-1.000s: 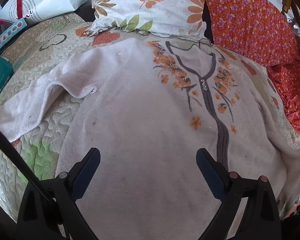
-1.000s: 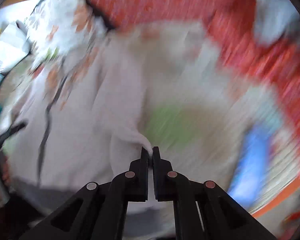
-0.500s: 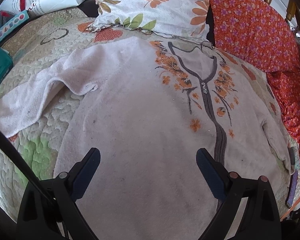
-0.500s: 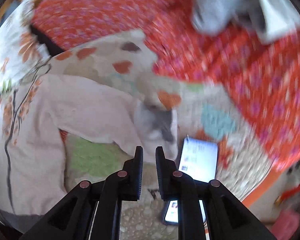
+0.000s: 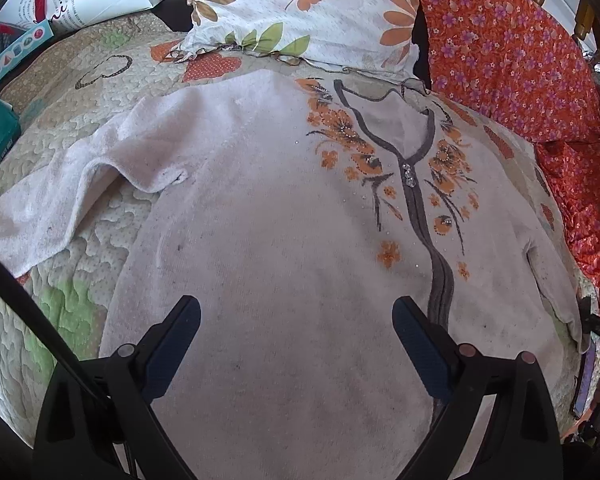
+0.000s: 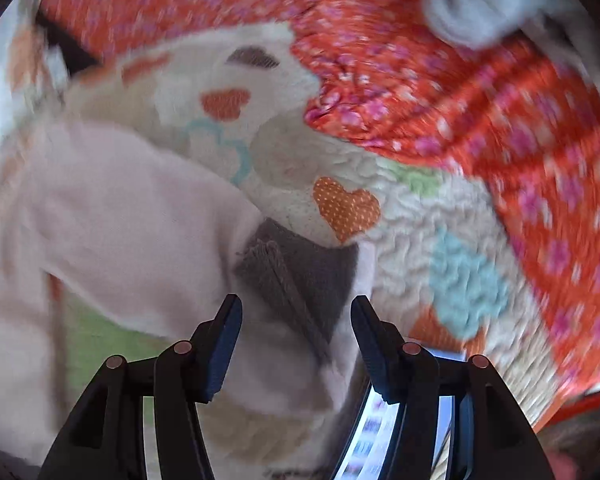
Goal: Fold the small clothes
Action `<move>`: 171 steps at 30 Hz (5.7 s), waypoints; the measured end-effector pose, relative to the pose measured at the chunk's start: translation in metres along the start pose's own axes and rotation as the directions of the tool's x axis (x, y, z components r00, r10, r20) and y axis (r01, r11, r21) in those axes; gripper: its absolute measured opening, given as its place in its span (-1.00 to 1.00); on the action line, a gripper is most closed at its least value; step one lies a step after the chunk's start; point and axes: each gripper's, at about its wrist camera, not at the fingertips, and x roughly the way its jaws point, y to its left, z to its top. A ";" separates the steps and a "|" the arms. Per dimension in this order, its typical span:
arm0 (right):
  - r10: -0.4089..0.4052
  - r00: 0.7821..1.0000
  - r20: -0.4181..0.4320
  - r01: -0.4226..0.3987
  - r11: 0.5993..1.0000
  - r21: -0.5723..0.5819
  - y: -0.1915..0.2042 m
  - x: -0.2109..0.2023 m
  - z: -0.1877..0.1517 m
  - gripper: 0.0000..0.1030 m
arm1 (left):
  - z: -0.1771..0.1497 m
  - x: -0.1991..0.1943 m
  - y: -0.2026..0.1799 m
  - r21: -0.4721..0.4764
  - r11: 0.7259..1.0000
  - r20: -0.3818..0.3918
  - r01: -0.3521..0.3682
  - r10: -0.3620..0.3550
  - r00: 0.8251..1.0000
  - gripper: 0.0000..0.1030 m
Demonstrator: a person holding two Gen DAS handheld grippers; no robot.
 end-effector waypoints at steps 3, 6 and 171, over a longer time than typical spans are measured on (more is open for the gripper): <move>-0.045 0.999 -0.012 0.045 0.999 -0.002 -0.002 0.014 0.007 -0.87 | 0.007 -0.004 0.004 -0.021 1.000 0.014 0.008 -0.008 1.000 0.87; -0.045 0.998 0.044 0.036 0.984 0.173 -0.046 -0.003 0.020 -0.92 | 0.018 -0.011 0.015 -0.056 0.998 0.033 0.011 -0.009 0.999 0.87; 0.861 0.506 0.054 -0.786 0.435 0.439 0.079 -0.039 -0.166 -0.14 | -0.149 -0.054 0.104 -0.279 0.929 -0.081 0.245 -0.277 0.958 -0.01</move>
